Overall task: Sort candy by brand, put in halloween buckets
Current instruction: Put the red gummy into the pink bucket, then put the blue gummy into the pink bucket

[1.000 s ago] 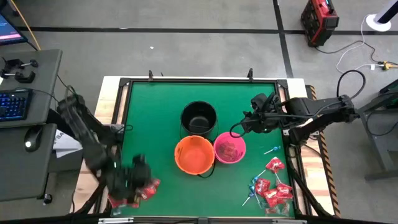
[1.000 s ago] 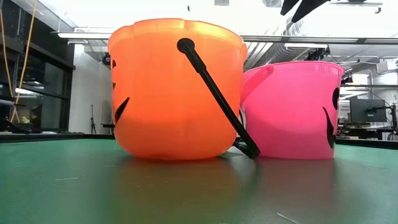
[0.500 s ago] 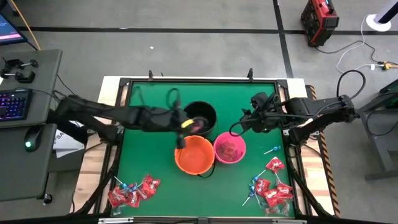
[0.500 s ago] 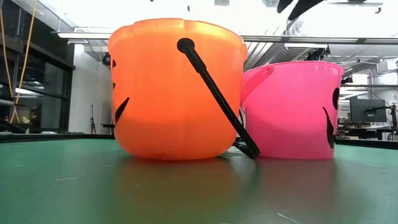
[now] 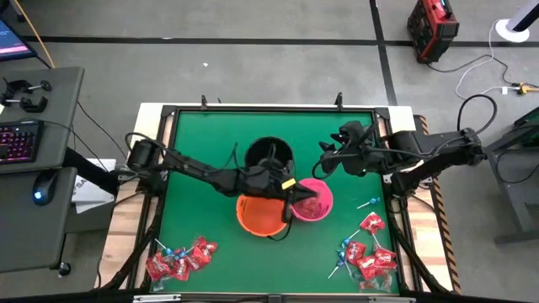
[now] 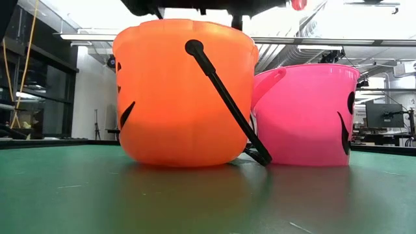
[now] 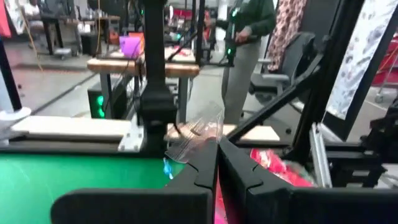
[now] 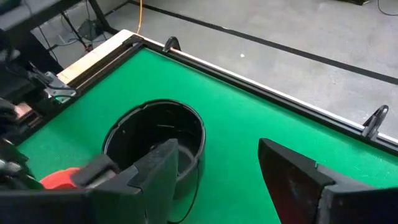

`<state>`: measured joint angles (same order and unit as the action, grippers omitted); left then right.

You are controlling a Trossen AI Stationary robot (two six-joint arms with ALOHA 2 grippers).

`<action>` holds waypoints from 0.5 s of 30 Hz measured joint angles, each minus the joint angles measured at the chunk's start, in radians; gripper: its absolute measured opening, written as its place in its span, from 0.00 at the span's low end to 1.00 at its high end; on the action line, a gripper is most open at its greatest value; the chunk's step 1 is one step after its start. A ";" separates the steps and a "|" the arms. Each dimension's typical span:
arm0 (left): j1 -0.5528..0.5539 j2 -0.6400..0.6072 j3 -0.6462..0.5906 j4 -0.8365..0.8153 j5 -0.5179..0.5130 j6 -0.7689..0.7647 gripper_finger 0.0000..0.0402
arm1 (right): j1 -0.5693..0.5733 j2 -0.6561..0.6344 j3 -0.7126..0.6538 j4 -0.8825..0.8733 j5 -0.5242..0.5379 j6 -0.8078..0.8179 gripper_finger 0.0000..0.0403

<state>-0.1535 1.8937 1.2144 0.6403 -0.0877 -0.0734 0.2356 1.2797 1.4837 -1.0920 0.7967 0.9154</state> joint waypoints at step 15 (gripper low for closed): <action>0.013 0.015 0.000 -0.077 -0.003 0.003 0.40 | 0.000 0.000 0.000 0.005 0.007 0.003 0.53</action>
<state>-0.1410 1.9087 1.2144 0.5630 -0.0906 -0.0703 0.2356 1.2793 1.4837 -1.0870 0.8040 0.9181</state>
